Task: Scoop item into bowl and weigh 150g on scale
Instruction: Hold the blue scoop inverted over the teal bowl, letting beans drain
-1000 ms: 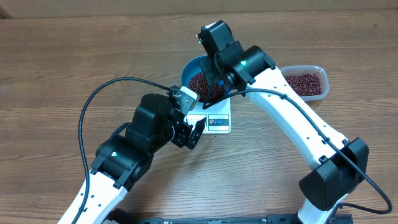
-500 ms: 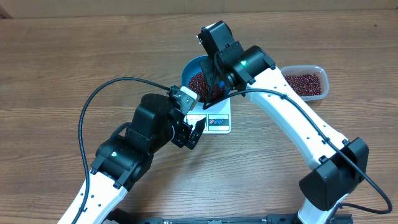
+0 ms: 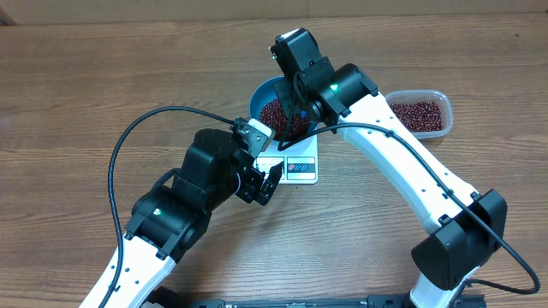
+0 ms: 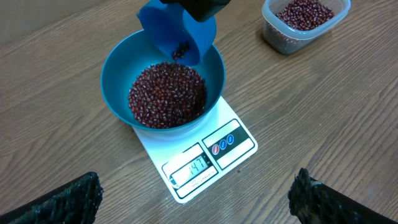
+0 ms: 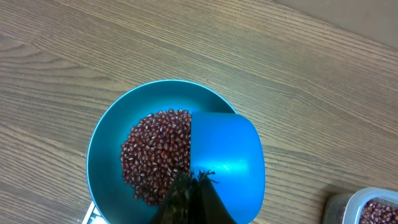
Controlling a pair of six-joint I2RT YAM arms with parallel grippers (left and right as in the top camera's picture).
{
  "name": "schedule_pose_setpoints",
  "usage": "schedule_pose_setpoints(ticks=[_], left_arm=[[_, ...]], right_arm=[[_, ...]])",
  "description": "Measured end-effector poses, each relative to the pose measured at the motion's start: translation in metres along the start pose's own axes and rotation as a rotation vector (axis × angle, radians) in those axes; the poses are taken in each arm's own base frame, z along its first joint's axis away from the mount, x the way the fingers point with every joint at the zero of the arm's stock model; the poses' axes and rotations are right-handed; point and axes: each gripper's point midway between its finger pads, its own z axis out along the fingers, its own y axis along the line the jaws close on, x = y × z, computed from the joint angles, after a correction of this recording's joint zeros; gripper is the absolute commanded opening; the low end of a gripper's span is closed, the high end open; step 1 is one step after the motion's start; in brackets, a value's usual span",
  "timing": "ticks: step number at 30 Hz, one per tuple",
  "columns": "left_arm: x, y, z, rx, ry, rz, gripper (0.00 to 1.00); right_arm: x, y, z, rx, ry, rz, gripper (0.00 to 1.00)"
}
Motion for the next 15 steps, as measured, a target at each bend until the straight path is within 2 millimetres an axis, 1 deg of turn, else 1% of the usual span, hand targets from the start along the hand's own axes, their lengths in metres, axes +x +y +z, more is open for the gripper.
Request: schedule_pose_setpoints(ticks=[15], left_arm=[[0.0000,0.0000,0.0000,0.000,0.000,0.000,0.99]], right_arm=[[0.0036,-0.0006,0.0000,0.003,0.015,-0.004,0.04]])
